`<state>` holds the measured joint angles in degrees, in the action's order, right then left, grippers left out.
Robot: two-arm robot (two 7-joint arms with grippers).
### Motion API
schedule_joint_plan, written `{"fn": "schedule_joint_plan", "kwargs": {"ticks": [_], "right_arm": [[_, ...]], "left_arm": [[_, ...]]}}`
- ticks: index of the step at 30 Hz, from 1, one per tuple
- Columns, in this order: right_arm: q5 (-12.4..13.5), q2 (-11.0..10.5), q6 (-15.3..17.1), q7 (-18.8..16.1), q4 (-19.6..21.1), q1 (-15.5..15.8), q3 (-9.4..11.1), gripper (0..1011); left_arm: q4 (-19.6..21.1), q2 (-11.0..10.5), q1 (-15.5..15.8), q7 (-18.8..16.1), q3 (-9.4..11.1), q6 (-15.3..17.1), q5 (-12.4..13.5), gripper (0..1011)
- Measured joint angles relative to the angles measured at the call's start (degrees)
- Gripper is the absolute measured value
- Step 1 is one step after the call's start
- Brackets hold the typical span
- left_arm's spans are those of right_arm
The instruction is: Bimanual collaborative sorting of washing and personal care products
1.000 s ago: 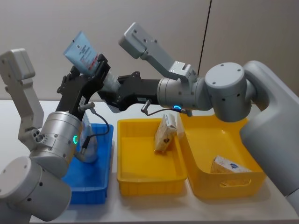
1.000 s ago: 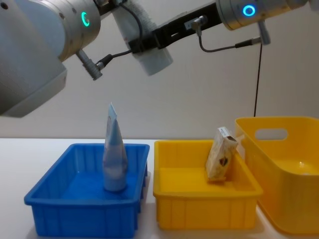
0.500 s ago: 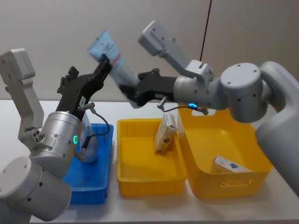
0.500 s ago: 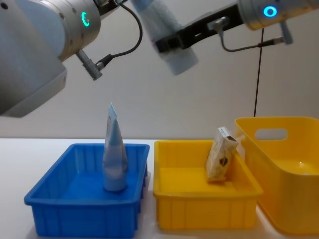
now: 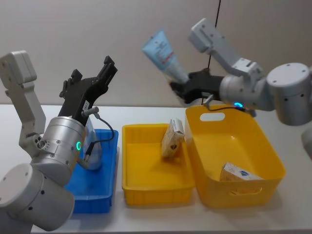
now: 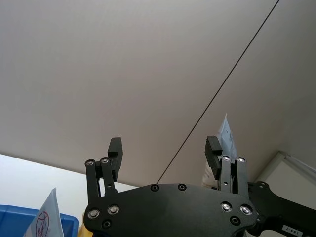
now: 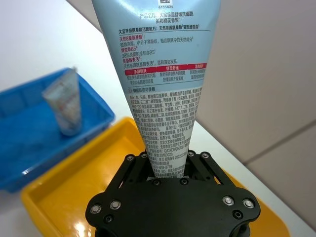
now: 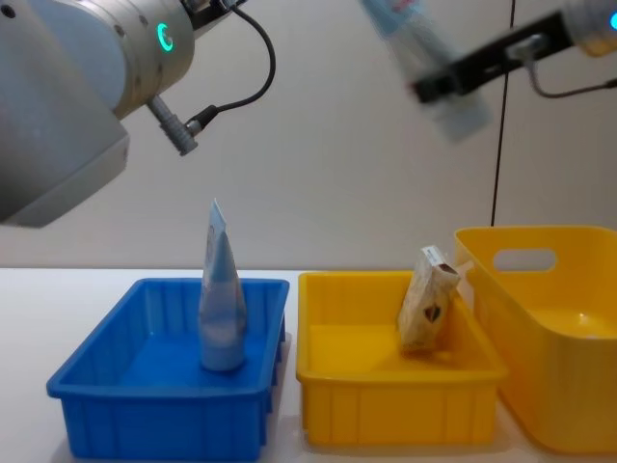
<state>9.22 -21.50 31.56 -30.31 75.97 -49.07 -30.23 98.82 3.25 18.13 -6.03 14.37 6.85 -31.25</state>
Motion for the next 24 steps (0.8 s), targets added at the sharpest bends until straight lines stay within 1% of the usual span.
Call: {"fn": "schedule_joint_plan", "kwargs": {"ticks": [2, 5, 8, 9, 12, 13, 20, 23, 24], "right_arm": [[-0.1, -0.9, 1.1, 0.3, -0.1, 0.1, 0.7, 216], [-0.2, -1.8, 2.3, 0.4, -0.4, 0.1, 1.2, 216], [-0.4, -3.0, 4.7, 0.5, -1.2, 0.0, 2.0, 206], [-0.4, -3.0, 4.7, 0.5, -1.2, 0.0, 2.0, 206], [-0.4, -3.9, 6.5, 0.5, -2.0, -0.1, 2.5, 206], [-0.4, -4.3, 7.5, 0.4, -2.5, -0.2, 2.7, 206], [-0.5, -5.6, 11.3, -0.9, -5.4, -1.0, 2.9, 205], [-0.7, -6.0, 12.7, -1.8, -7.1, -1.5, 2.7, 204], [-0.8, -6.1, 13.4, -2.3, -8.2, -1.9, 2.5, 204]], "left_arm": [[0.0, 0.0, 0.0, 0.0, 0.0, 0.0, 0.0, 1001], [0.0, 0.0, 0.0, 0.0, 0.0, 0.0, 0.0, 1001], [0.0, 0.0, 0.0, 0.0, 0.0, 0.0, 0.0, 1001], [0.0, 0.0, 0.0, 0.0, 0.0, 0.0, 0.0, 1001], [0.0, 0.0, 0.0, 0.0, 0.0, 0.0, 0.0, 1001], [0.0, 0.0, 0.0, 0.0, 0.0, 0.0, 0.0, 1001], [0.0, 0.0, 0.0, 0.0, 0.0, 0.0, 0.0, 1002], [0.0, 0.0, 0.0, 0.0, 0.0, 0.0, 0.0, 1001], [0.0, 0.0, 0.0, 0.0, 0.0, 0.0, 0.0, 1001]]}}
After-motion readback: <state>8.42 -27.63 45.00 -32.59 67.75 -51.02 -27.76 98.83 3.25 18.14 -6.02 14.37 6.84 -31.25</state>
